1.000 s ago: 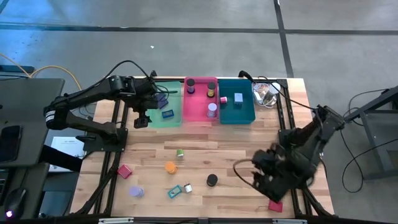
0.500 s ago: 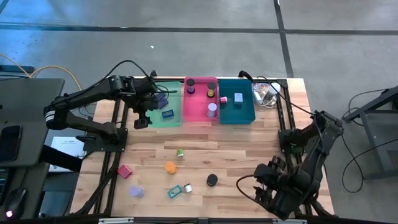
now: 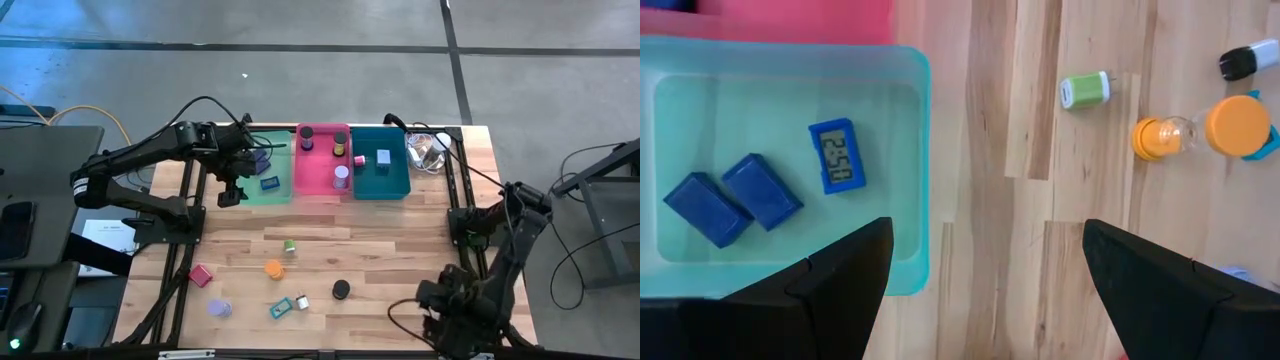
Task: Pick & Place Office items
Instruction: Put the right red charger adapter into the blue bin
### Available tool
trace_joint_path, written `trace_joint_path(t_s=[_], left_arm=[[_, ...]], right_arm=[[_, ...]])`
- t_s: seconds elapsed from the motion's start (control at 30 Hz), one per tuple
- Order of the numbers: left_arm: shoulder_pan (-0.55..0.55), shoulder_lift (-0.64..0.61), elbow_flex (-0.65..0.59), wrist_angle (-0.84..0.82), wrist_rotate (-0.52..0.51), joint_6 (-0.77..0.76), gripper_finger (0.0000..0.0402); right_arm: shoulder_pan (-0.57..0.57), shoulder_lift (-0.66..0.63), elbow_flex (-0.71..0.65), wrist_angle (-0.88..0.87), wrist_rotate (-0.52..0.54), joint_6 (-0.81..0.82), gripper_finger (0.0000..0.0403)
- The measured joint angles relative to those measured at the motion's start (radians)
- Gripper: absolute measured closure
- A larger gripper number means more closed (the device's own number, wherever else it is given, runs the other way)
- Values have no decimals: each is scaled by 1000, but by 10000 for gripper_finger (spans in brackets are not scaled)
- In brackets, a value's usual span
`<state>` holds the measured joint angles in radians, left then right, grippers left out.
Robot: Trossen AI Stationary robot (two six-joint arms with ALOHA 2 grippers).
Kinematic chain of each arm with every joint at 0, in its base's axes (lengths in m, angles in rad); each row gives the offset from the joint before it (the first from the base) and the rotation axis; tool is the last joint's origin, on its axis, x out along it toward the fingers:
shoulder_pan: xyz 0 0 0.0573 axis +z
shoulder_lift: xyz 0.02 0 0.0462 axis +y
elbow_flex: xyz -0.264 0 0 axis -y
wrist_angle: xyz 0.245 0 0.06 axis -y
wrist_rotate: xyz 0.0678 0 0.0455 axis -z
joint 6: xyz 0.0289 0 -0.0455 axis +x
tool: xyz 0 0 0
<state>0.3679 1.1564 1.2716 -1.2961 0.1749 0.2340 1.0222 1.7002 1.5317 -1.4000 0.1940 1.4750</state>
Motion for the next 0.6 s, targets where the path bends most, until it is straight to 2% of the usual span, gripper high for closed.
trace_joint_path(t_s=[0.23,0.37,0.6], left_arm=[[0,0,0,2,17,-15,82],[0,0,0,3,17,-9,82],[0,0,0,63,16,-49,82]], right_arm=[[61,-1,-128,200,-73,51,60],[98,0,-168,353,-74,41,60],[166,-2,-251,446,-70,67,59]])
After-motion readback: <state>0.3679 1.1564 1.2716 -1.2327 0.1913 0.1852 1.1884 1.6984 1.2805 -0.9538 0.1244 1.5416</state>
